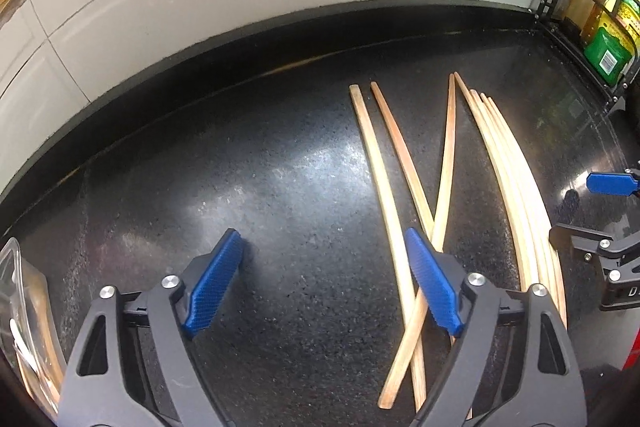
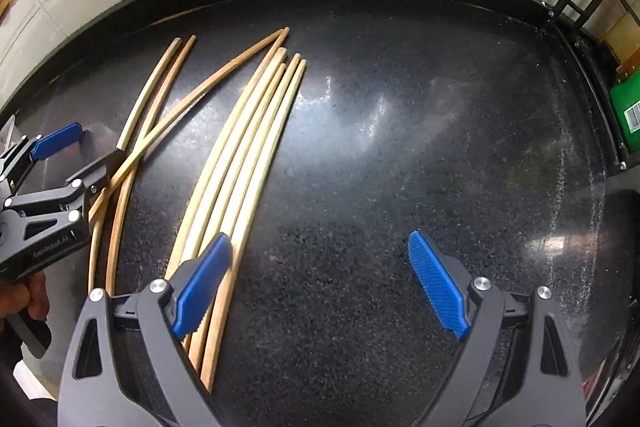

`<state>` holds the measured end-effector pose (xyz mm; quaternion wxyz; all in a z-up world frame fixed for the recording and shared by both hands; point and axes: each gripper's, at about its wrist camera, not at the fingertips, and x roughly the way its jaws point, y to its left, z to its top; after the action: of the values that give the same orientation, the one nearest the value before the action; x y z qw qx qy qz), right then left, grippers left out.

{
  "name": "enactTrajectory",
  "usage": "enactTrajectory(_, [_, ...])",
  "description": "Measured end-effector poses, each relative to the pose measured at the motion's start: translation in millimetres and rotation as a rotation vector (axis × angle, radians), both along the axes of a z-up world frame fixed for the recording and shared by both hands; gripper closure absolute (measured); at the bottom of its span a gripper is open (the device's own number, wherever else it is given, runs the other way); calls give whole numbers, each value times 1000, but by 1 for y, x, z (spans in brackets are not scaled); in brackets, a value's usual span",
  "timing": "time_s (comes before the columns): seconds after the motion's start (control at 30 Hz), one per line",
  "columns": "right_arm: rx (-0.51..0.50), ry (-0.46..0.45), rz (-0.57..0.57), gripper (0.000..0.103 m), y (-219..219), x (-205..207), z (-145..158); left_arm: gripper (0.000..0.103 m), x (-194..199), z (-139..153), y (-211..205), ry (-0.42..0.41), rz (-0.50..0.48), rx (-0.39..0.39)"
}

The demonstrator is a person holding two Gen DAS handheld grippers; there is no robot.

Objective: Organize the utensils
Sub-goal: 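Grasp a bamboo chopstick with the left tool while the right tool grasps another, then carry both chopsticks over the clear tray with both tools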

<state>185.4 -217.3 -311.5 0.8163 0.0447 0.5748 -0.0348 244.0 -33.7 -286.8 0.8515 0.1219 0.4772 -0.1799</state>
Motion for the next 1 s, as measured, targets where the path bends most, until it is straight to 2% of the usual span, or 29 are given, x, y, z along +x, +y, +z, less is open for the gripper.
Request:
enactTrajectory(0.1, [-31, 30, -7, 16, -2, -2, -5, 38, 1, 2, -1, -9, 4, -1])
enactTrajectory(0.17, [-11, 25, -16, 16, -5, -5, -8, 39, 3, 3, -1, -1, 1, 0])
enactTrajectory(0.27, [5, 20, -25, 16, -8, -5, -10, 47, 1, 5, 3, -10, 3, -3])
enactTrajectory(0.3, [6, 21, -25, 16, -9, -5, -11, 55, 1, 5, 2, -12, 2, -3])
enactTrajectory(0.37, [7, 13, -13, 24, -10, -5, -9, 68, 0, 6, 2, -9, 0, -1])
enactTrajectory(0.4, [8, 9, -8, 35, -10, -5, -8, 77, 1, 7, 1, -7, 0, 3])
enactTrajectory(0.43, [8, 5, -7, 53, -10, -5, -6, 82, 1, 7, 0, -3, -1, 5])
enactTrajectory(0.47, [10, 4, -8, 67, -11, -5, -3, 93, 2, 7, -1, 0, 3, 7])
enactTrajectory(0.5, [17, 8, -11, 94, -16, -4, 2, 97, 3, 7, -1, 6, 8, 9])
enactTrajectory(0.7, [47, 35, -6, 96, -24, -1, 5, 97, 4, 17, 15, 33, 68, -14])
enactTrajectory(0.83, [48, -27, 16, 96, -24, -11, 34, 97, -8, 51, 33, -5, 132, -21])
enactTrajectory(1.0, [57, -139, 97, 96, -7, -31, 88, 97, -44, 108, 50, -46, 222, -26])
